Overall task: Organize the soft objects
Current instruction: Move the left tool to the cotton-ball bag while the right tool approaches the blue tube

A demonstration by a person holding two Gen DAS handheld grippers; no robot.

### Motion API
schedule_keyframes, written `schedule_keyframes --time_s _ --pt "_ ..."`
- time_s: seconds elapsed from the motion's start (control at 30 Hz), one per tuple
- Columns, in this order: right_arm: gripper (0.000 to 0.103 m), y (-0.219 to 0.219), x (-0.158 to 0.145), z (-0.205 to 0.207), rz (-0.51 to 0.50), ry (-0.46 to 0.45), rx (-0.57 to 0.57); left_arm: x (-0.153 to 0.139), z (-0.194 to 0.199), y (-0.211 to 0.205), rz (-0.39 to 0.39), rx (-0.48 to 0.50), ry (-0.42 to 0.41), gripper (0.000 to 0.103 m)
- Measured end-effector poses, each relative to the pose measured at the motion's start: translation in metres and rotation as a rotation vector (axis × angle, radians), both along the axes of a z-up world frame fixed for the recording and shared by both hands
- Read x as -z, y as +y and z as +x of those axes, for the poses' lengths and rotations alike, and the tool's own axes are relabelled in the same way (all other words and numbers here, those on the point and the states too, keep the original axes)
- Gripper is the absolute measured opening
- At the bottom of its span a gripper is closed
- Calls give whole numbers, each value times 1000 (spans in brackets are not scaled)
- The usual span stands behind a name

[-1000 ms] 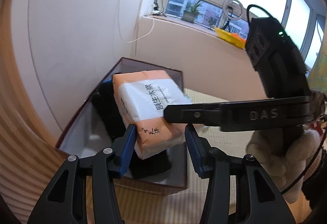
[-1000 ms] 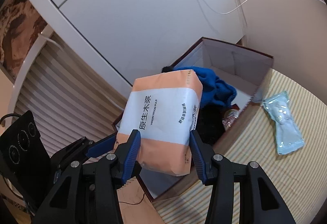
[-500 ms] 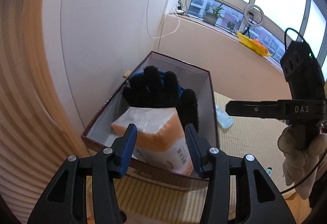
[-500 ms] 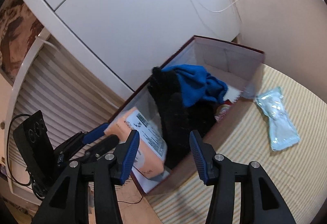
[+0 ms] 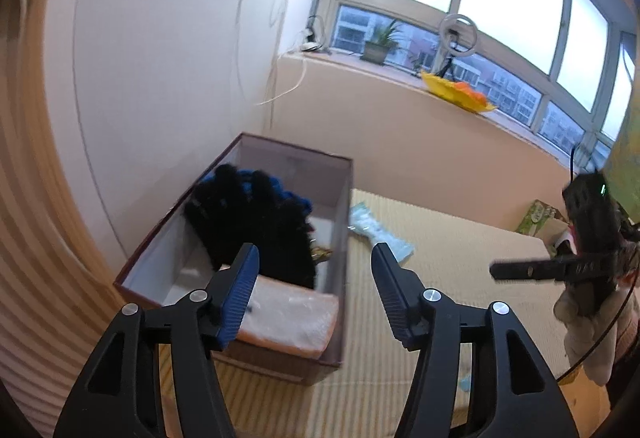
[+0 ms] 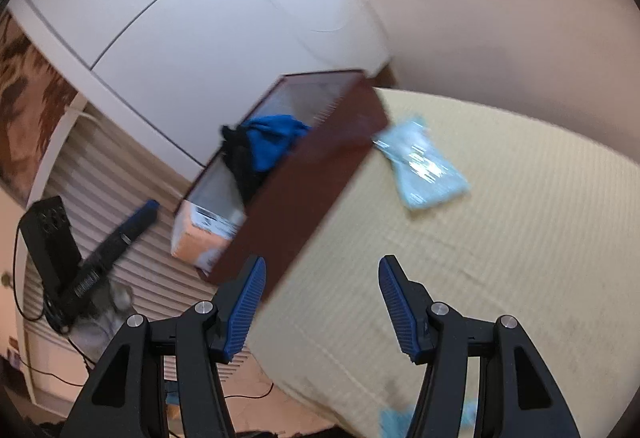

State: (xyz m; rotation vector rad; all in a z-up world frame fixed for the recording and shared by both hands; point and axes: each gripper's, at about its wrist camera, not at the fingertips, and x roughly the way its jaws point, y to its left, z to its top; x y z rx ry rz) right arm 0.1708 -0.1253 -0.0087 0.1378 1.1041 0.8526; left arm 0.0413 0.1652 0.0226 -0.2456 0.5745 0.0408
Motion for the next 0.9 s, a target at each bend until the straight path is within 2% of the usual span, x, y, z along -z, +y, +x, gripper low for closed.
schedule_keyframes --time_s 0.13,0.23,0.37,0.47,0.73,0.77,0.8,0.9 --pt "55 -41 26 -17 -60 59 37 1 3 -19 -11 62 -1 58" --pt "55 -62 52 -32 -89 144 46 10 7 -39 -21 115 21 58" --pt "55 -73 86 -44 -128 277 88 24 14 -63 -24 181 61 58" --pt "55 -75 103 -46 -102 355 111 31 19 -75 -26 210 83 58" --pt "55 -59 106 -50 -154 286 108 54 36 -86 -37 226 156 59" --pt "55 -59 105 -50 -161 274 109 58 40 -88 -42 229 169 60" --pt "55 -57 105 -50 -166 262 110 63 47 -90 -47 231 186 66" --pt "55 -57 107 -49 -161 257 115 73 64 -95 -56 231 217 68"
